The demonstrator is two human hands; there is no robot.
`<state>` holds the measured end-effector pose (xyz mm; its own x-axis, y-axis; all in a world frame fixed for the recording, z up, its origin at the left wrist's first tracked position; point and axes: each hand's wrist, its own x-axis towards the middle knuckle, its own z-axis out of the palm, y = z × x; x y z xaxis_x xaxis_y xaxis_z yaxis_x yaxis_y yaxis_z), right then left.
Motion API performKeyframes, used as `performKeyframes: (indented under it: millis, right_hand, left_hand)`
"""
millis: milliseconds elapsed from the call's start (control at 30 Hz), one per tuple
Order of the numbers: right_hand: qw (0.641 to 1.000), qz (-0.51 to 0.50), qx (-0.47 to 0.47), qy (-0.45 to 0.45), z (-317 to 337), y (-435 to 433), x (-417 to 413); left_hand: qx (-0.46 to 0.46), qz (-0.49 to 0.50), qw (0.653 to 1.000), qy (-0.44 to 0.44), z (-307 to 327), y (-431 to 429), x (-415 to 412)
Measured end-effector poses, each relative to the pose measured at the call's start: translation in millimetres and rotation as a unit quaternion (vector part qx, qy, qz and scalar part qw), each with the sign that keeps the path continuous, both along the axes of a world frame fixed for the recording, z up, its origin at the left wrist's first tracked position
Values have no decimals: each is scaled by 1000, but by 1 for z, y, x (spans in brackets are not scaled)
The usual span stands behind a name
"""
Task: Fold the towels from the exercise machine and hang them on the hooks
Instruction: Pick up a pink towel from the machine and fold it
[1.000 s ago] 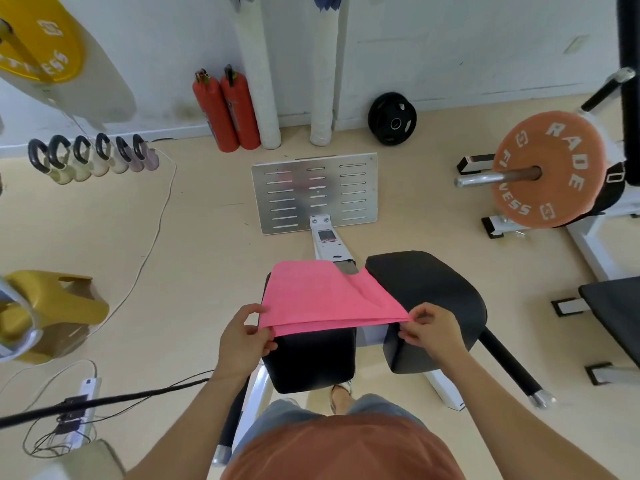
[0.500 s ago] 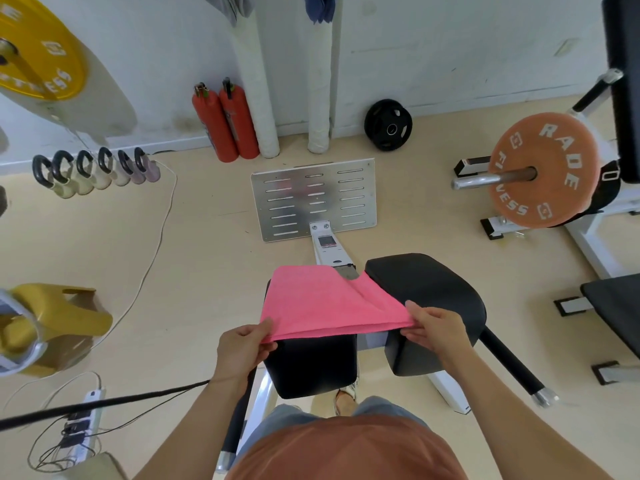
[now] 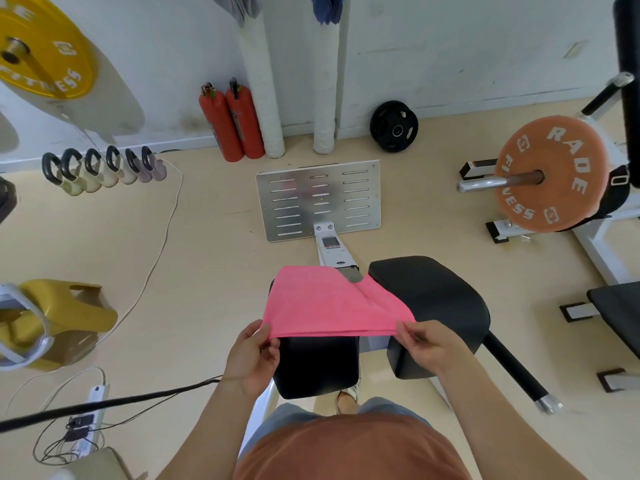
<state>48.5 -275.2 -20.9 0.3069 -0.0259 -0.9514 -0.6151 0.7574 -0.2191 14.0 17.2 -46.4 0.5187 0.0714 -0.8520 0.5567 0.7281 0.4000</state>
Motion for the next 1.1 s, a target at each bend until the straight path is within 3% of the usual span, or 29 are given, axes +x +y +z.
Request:
performKeyframes:
  millis: [167,267,300,333,400,467,567,667,733,867,900,967,1100]
  right_hand:
    - [997,-63,-36,-19,9,20,11]
    - [992,-59,-98,-48,14,22,20]
    - [989,-44,-125,-63,17,21,24]
    - [984,-20,-156,-79,20,22,29]
    - [960,54,-246,-118,29,28,44]
    - [915,142,-340,-164,44,42,61]
    - [839,246,-405,-268,79,67,79]
    - [780,300,-405,-372,107,84,89]
    - [750,327,-401,-412,119,90,91]
    - [739,342,-385,-434,136,95,94]
    - [739,344,-381,-436,140,97,94]
    - [720,356,-396,-444,144,99,95]
    - [647,405,-434,-478,154,102,97]
  left_hand:
    - [70,4,997,-17,11,-7,4]
    - [191,-110,973,-68,30,-5,12]
    - [276,-183,940,-86,36,-4,16]
    - [373,-266,883,-102,41,-4,22]
    - [546,-390,729,-134,51,-5,39]
    - [628,-431,625,-172,66,-8,63]
    - [642,-431,571,-274,94,-16,98]
    - [644,-418,501,-400,123,-24,120]
    - [616,-417,505,-438,138,-27,127]
    - [545,-361,638,-407,156,-35,128]
    - [532,-350,657,-402,159,-36,128]
    - [521,-340,671,-404,164,-37,128]
    - [533,-316,666,-414,175,-34,127]
